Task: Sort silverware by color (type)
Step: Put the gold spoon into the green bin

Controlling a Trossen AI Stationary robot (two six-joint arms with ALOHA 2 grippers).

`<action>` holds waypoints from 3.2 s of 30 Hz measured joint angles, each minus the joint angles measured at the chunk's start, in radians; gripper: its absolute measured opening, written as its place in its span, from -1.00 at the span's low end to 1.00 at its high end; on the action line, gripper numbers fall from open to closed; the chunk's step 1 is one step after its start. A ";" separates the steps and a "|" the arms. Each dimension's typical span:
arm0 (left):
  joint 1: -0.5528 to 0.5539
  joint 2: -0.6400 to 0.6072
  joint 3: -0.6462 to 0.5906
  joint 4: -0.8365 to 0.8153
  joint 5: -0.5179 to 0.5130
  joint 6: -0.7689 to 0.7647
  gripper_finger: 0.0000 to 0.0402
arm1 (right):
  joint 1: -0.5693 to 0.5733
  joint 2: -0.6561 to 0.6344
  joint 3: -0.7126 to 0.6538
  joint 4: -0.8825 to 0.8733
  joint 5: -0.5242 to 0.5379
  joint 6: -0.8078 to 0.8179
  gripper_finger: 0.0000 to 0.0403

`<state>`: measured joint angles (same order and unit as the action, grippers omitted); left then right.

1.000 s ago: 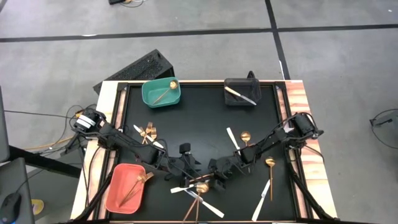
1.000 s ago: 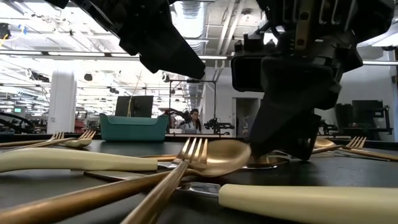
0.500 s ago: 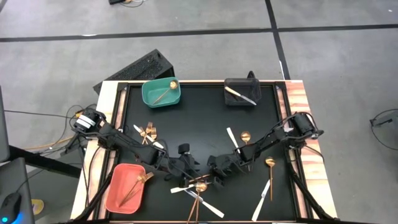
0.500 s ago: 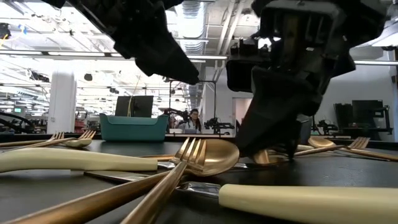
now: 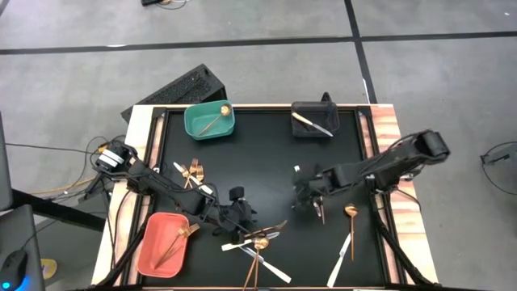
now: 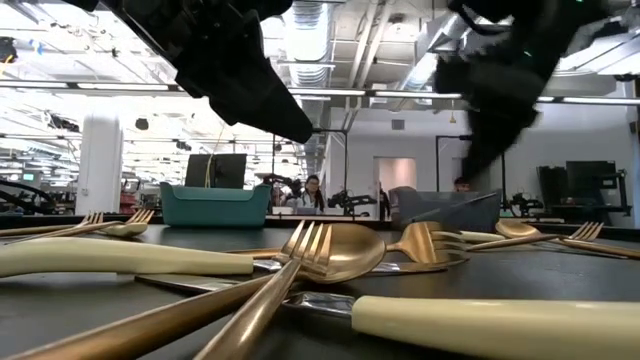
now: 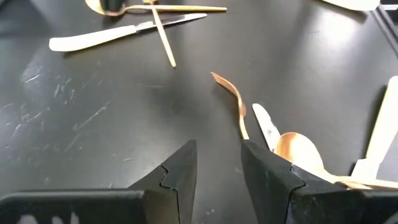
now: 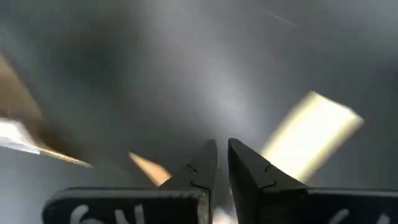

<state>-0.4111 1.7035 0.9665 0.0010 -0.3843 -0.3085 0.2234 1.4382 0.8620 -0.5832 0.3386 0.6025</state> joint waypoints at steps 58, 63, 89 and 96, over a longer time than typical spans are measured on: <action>0.023 0.000 0.000 -0.010 -0.110 -0.003 -0.43 | -0.310 -0.117 -0.265 0.164 -0.386 -0.211 -0.97; 0.044 0.000 0.000 0.000 -0.163 -0.008 -0.43 | -0.265 -0.196 -0.267 0.214 -0.146 -0.174 -0.97; 0.147 0.000 -0.001 0.289 -0.189 0.176 -0.43 | 0.416 -0.133 -0.266 0.903 1.003 -0.434 -0.97; 0.146 0.000 -0.001 0.474 -0.140 0.279 -0.43 | 0.484 -0.053 -0.266 1.308 0.980 -0.723 -0.96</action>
<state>-0.2651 1.7035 0.9657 0.4753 -0.5241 -0.0292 0.7076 1.3852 0.5957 0.7249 1.3188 -0.1204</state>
